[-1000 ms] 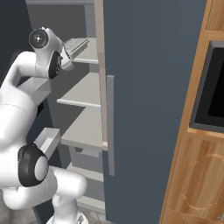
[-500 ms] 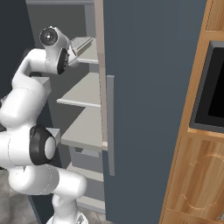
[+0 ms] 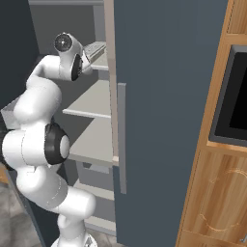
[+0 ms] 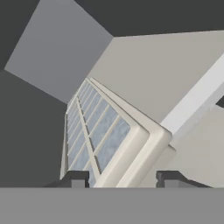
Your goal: The ice cube tray has been filled with water. Take the tray and place it in the freezer to make ice. Close the freezer door after placing the tray.
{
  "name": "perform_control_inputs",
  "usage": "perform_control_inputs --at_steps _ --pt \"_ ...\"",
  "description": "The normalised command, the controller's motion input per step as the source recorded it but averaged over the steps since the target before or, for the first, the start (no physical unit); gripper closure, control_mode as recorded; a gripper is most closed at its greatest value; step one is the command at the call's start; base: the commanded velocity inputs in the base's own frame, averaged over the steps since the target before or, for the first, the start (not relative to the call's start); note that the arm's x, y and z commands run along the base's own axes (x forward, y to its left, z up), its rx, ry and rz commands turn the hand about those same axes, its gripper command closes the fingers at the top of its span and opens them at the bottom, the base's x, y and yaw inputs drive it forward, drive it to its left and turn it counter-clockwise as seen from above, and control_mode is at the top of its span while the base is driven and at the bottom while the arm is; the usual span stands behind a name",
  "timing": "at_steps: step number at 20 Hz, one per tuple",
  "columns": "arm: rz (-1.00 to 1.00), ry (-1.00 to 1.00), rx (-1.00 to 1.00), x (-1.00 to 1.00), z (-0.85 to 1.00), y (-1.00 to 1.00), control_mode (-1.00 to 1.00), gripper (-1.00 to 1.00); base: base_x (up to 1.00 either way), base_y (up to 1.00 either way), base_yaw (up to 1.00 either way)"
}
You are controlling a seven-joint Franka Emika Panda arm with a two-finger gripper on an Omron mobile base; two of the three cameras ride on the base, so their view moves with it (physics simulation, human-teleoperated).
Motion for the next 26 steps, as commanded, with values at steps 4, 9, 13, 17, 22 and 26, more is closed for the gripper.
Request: perform_control_inputs --at_steps 4,9,13,17,22,26 --pt "0.00 0.03 -0.03 0.49 -0.23 0.00 -1.00 1.00 0.00 0.00 0.00" --pt "-0.01 0.02 -0.03 0.59 -0.11 0.04 -1.00 1.00 0.00 0.00 0.00" --pt "-0.06 0.03 -0.02 0.66 0.00 0.10 -1.00 -1.00 0.00 0.00 0.00" --pt "-0.08 0.06 0.00 0.62 0.00 0.13 -1.00 -1.00 0.00 0.00 0.00" --pt "-0.11 0.01 0.00 -0.07 0.00 0.00 -1.00 -1.00 0.00 0.00 0.00" --pt "-0.11 0.00 0.00 -0.56 -0.03 0.00 -1.00 -1.00 0.00 0.00 0.00"
